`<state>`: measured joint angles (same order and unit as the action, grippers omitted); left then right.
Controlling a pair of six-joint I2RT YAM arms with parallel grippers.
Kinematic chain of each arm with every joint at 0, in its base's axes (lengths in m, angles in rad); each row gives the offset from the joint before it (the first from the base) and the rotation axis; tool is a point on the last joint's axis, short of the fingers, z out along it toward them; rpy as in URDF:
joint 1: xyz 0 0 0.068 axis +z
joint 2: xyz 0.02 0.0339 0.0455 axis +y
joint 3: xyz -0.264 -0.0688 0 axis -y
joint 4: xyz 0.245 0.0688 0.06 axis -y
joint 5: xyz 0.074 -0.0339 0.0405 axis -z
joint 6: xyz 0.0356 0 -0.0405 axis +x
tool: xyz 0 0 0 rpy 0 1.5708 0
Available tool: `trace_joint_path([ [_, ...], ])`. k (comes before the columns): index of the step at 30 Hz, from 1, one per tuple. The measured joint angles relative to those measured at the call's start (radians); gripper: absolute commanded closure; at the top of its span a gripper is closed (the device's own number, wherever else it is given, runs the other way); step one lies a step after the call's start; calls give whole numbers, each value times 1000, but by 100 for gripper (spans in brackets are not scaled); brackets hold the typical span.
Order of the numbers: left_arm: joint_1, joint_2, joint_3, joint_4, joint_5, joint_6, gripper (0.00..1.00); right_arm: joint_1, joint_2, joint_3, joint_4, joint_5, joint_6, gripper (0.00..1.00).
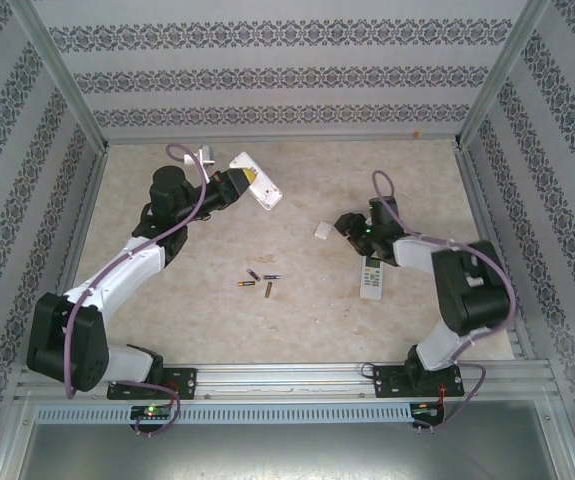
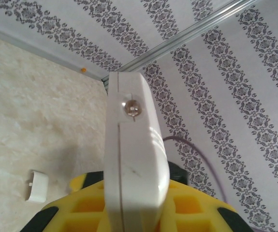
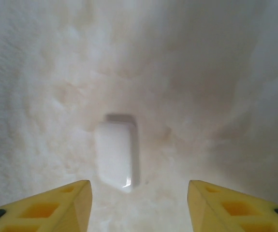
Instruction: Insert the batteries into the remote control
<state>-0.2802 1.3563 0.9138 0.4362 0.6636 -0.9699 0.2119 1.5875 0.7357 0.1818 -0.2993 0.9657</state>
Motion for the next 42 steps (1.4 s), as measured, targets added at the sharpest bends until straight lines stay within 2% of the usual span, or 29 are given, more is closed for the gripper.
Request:
trace_joint_path([
  [2, 0, 13, 0, 6, 21, -11, 99, 14, -148, 2, -14, 18, -90, 25],
  [3, 0, 18, 1, 7, 31, -15, 99, 40, -217, 9, -15, 31, -152, 9],
  [4, 0, 21, 2, 7, 43, -19, 99, 83, -289, 22, -13, 47, -230, 2],
  [7, -1, 24, 13, 4, 71, -22, 99, 265, -426, 77, 7, 94, -508, 2],
  [10, -1, 24, 45, 0, 105, -22, 99, 425, -437, 155, 4, 114, -767, 2],
  [14, -1, 24, 85, 2, 136, -22, 99, 495, -317, 283, -32, 155, -974, 3],
  [16, -1, 24, 89, 1, 150, -23, 100, 507, -247, 339, -52, 183, -1024, 12],
  [20, -2, 24, 89, -5, 179, -26, 99, 517, -139, 425, -99, 207, -1085, 47],
  [22, -1, 24, 89, -11, 170, -25, 99, 517, -125, 439, -111, 204, -1081, 54],
  [24, -2, 20, 89, -16, 166, -19, 98, 518, -125, 443, -122, 201, -1074, 57],
  [25, -2, 14, 89, -26, 163, -13, 89, 519, -125, 444, -122, 201, -1070, 59],
  [29, -6, -16, 82, -61, 138, 18, 23, 524, -132, 439, -132, 187, -1072, 62],
  [31, -7, -48, 74, -98, 114, 47, 9, 523, -156, 409, -142, 186, -1090, 63],
  [34, -6, -133, 76, -241, 24, 149, 0, 491, -238, 313, -179, 154, -1143, 61],
  [38, -6, -262, 110, -491, -165, 339, 0, 417, -330, 223, -332, 104, -1351, 59],
  [42, -6, -348, 123, -656, -310, 495, 0, 471, -301, 175, -534, 108, -1587, 57],
])
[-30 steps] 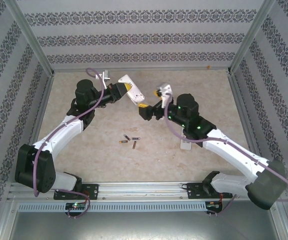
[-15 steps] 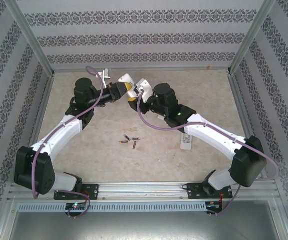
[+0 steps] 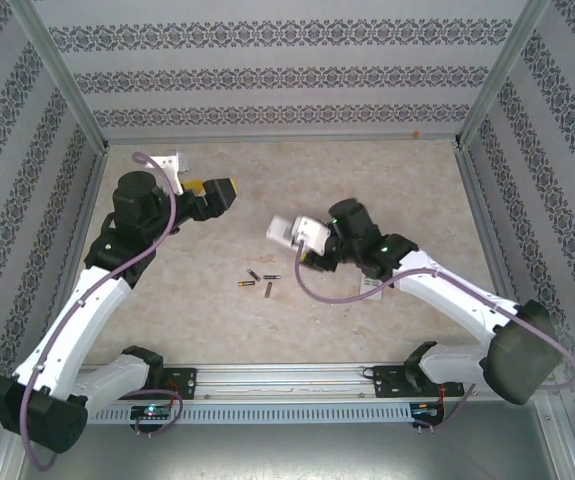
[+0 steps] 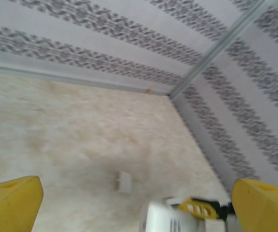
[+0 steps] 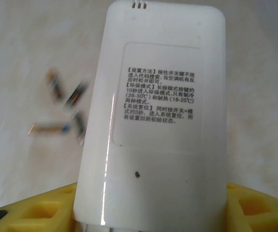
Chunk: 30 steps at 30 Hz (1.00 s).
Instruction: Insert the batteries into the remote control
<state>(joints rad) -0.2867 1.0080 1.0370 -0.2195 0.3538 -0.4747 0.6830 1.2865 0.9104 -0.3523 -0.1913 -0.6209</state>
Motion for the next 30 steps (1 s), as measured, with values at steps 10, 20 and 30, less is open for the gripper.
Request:
trace_joint_path([
  [10, 0, -13, -79, -111, -58, 92, 0, 101, 238, -100, -136, 27, -172, 52],
  [20, 0, -2, -83, -106, -59, 93, 0, 112, 307, -85, -115, 50, -175, 25],
  [30, 0, 8, -89, -107, -59, 89, 0, 120, 102, -78, -39, 11, 17, 30],
])
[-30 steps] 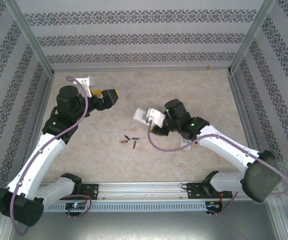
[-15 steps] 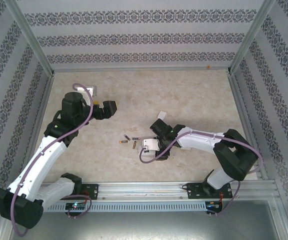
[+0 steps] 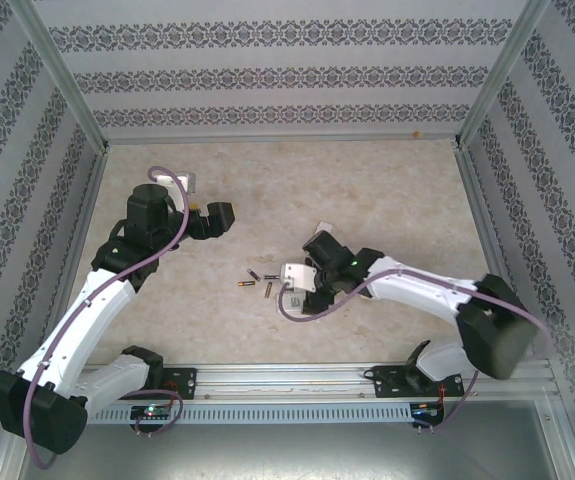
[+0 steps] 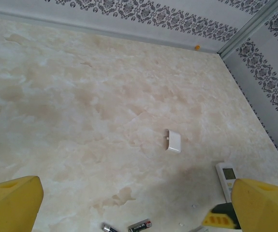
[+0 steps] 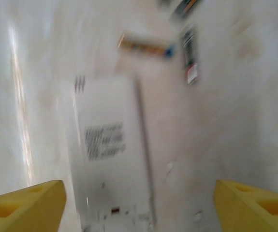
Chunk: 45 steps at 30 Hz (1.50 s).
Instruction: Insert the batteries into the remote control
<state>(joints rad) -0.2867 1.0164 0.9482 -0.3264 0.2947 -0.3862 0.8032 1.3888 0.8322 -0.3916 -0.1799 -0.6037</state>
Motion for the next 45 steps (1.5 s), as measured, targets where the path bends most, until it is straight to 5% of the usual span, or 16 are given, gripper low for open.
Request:
trace_joint_path([
  [4, 0, -4, 0, -1, 8, -6, 0, 0, -16, 51, 152, -29, 294, 39],
  [9, 0, -3, 0, -13, 29, -10, 0, 6, 188, 269, 129, -3, 484, 43],
  [16, 0, -4, 0, -32, 42, -11, 0, 24, 419, 398, 2, 31, 495, 49],
  [30, 0, -4, 0, -33, 45, -14, 0, 26, 584, 463, -48, 19, 493, 58],
  [45, 0, -3, 0, -33, 45, -18, 0, 26, 612, 499, -92, 67, 486, 97],
])
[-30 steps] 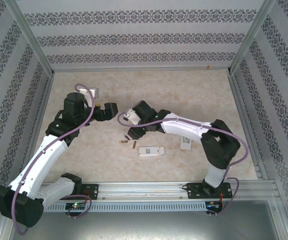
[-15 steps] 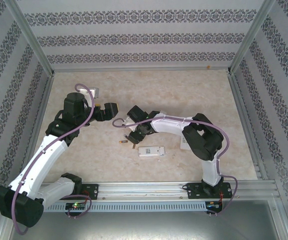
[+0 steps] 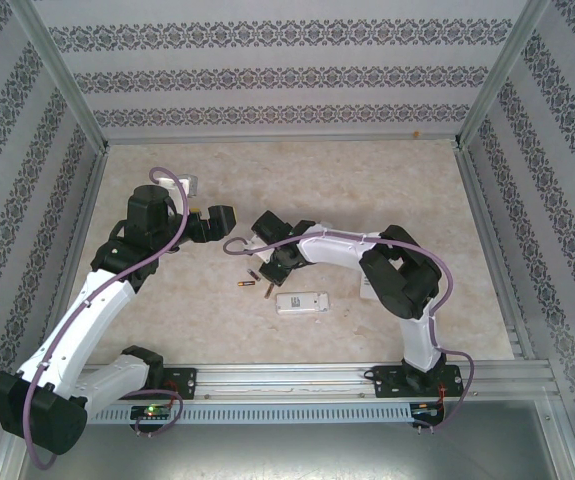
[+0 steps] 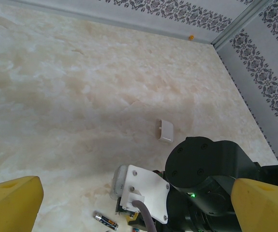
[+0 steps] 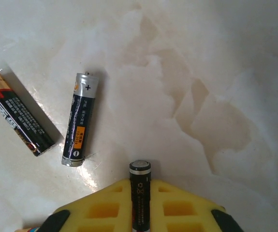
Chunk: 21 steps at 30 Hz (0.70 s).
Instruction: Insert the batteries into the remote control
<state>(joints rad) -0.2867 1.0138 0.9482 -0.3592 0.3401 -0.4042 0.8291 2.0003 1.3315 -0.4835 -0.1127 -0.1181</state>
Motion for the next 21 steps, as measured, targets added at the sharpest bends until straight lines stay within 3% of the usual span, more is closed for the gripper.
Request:
trace_joint_path([
  [5, 0, 17, 0, 0, 20, -13, 0, -27, -64, -44, 27, -22, 110, 100],
  [10, -26, 33, 0, 0, 65, -26, 4, -92, -441, -302, 92, 13, 421, 100],
  [15, -165, 93, -19, 7, 111, -34, 4, -98, -768, -503, 65, 80, 705, 100],
  [21, -323, 206, -109, 25, 119, -79, 1, -78, -819, -672, 12, 83, 932, 98],
])
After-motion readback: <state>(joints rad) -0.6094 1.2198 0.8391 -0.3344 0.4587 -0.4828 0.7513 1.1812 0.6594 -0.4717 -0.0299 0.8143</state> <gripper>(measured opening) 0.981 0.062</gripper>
